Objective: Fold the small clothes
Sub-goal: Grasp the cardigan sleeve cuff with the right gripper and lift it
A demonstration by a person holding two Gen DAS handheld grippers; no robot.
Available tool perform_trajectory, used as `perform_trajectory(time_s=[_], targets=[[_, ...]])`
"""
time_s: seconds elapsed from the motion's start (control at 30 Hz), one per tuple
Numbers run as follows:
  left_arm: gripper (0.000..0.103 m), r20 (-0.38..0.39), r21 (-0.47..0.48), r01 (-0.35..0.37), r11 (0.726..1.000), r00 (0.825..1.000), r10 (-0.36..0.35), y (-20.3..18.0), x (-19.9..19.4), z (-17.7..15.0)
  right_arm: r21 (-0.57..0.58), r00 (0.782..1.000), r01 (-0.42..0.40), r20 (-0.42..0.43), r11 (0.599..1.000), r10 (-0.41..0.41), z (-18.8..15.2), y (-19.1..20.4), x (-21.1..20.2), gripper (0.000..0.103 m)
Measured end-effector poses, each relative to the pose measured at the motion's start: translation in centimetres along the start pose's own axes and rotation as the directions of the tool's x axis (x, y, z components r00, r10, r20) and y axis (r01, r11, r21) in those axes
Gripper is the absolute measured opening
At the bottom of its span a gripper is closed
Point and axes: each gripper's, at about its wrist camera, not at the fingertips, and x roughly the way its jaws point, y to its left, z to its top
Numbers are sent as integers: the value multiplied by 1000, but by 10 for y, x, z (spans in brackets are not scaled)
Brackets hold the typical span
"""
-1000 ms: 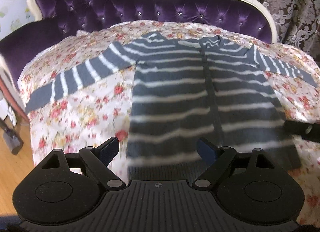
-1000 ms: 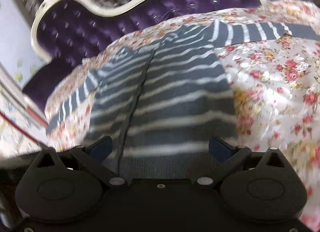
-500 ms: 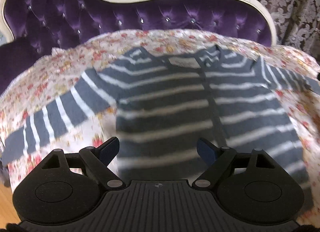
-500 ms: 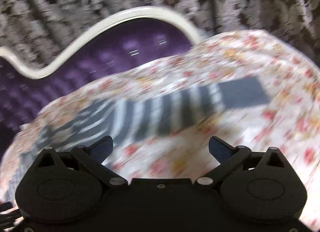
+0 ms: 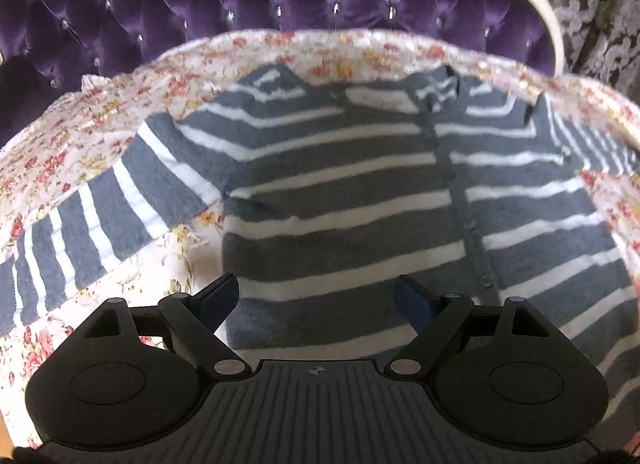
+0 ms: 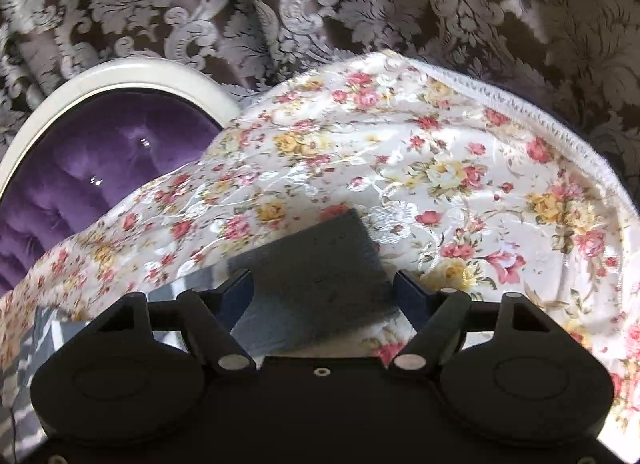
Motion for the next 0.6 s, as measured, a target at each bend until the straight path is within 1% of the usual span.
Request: perform_trajectory(time_s=[0.1,0.13,0.17,0.2,0.23,0.33,0.4,0.5,0.6], targets=[[85,-20,16,-20,1000,1000,21,1,5,0,-18,999,28,29,999,-27,1,1,6,64],[85,-19,18,-20,1000,1000,21,2,5,0,-26,998,46,34,999,-45,1,2,7,55],[85,-16,17,-18,1000,1000,18,3,5,-1,-36,997,68,38,997,-67,3,3,9,35],[85,-13,16,-16,1000,1000,16,4,4,-1,-43,997,74,36,996,-72,4,2,10,22],[85,-12,15,-15,1000,1000,15,5,3,-1,-47,998,58,30,997,-57,6,1,10,17],[85,1,14,-26,1000,1000,26,7,-1,1,-69,998,45,38,997,-43,14,8,-1,15],[85,15,10,-35,999,999,35,9,-5,3,-104,998,17,58,994,-11,20,22,-16,14],[85,26,-6,-42,999,999,42,13,-10,5,-170,995,-45,75,984,59,30,53,-42,14],[85,32,-24,-51,998,998,52,18,-14,7,-245,985,-126,84,961,150,38,100,-71,14]])
